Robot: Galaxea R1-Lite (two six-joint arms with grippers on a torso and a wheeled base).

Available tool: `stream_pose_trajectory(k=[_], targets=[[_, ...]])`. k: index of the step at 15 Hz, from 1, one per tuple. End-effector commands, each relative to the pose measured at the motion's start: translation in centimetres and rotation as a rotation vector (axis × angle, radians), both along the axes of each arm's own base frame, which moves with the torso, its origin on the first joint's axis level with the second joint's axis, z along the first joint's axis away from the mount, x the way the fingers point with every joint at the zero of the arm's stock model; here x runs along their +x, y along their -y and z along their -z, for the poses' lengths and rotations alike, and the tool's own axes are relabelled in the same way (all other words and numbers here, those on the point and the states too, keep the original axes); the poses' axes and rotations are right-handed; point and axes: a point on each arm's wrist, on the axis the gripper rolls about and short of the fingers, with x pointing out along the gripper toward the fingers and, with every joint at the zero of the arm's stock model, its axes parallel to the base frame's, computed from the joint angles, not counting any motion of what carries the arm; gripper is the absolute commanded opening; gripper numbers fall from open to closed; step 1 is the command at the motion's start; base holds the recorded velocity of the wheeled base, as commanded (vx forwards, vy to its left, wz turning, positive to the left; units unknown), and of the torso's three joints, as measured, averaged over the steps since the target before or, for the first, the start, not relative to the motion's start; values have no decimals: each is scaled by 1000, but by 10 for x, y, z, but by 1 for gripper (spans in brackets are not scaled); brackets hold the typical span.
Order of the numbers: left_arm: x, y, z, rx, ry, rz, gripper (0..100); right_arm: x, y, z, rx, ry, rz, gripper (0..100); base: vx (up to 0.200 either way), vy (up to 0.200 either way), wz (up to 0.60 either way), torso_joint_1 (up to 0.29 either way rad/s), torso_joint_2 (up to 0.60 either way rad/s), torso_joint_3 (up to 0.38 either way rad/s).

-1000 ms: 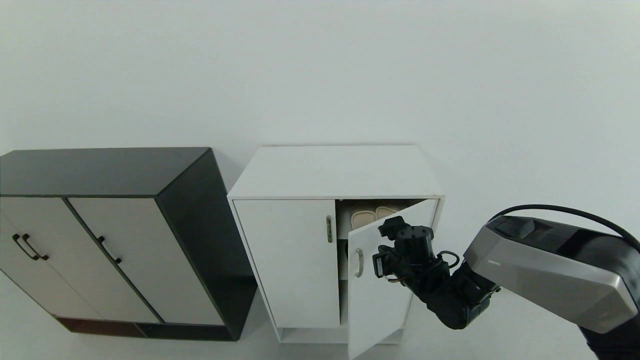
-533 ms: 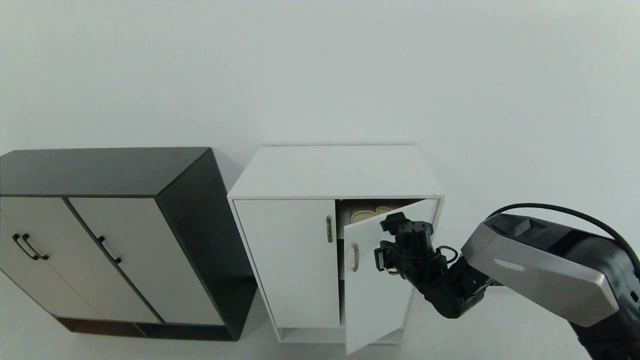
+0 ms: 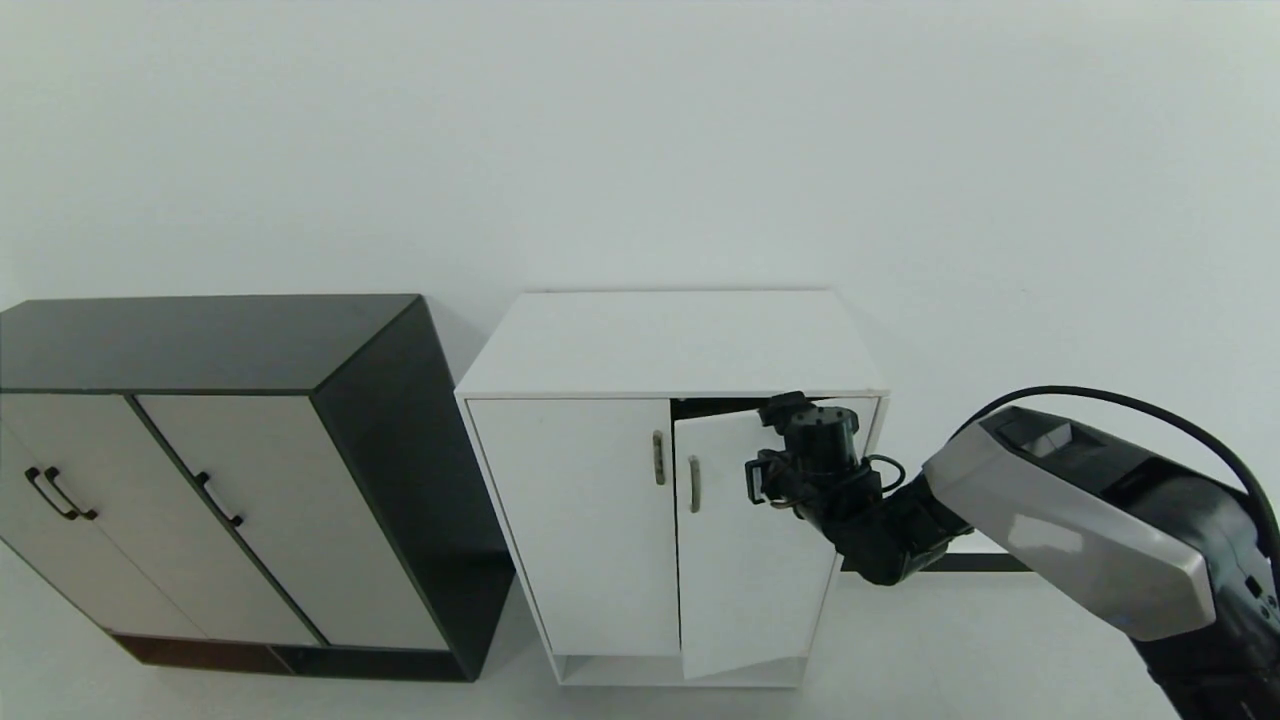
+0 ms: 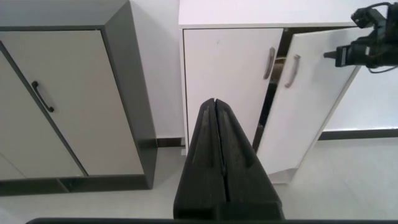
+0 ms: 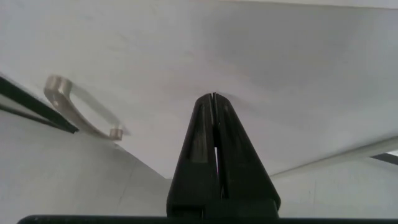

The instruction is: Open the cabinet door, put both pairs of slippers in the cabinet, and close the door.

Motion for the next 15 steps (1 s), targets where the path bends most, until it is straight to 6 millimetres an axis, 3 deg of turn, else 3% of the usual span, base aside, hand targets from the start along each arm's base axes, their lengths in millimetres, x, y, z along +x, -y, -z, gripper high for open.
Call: stream_pose_trajectory(k=[1,15], targets=[[0,0,0,0,-1,-1,0,9,3,-1,7,11,14,0,0,0,0,0,0,0],[0,0,0,0,-1,-1,0,26,5,1,5,9,36,0,0,0,0,0,0,0]])
